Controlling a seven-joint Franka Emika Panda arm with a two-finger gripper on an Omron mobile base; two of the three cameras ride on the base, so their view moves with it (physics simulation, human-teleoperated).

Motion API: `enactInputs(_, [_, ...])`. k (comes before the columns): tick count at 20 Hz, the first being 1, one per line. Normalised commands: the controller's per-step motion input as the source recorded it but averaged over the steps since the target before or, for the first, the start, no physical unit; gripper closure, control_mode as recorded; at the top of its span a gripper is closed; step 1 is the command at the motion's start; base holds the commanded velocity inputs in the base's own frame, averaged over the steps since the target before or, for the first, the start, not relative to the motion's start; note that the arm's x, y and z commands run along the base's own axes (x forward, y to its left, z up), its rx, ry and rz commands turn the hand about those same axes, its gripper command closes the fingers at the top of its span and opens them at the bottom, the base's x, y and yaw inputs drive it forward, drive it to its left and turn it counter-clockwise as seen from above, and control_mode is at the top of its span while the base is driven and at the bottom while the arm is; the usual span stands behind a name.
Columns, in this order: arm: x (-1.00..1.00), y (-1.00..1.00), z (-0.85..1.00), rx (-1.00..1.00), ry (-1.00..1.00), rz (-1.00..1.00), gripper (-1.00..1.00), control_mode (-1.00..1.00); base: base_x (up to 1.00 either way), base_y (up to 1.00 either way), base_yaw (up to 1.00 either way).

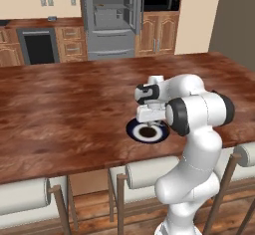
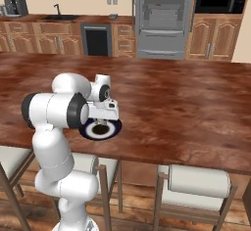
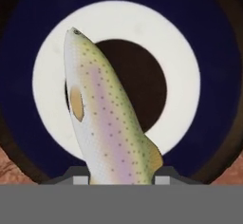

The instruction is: Take the fish from the fridge and place it on the digital scale on the counter by the fridge. Wait a few seconds for a reading, then move it to the plate on the dining counter.

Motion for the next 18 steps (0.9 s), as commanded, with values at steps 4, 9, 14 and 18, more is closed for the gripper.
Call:
enactInputs(4, [-0.01, 0.05, -0.65, 0.0, 0.0, 0.03, 1.0, -1.0, 0.0, 0.0, 0.0])
enactInputs(9, [0.11, 0.11, -0.41, 0.0, 0.0, 0.01, 1.0, -1.0, 0.0, 0.0, 0.0])
enactInputs(14, [0.43, 0.06, 0.0, 0.0, 0.01, 0.0, 1.0, -1.0, 0.0, 0.0, 0.0])
enactInputs(18, [0.36, 0.05, 0.0, 0.0, 0.02, 0.0, 1.0, -1.0, 0.0, 0.0, 0.0])
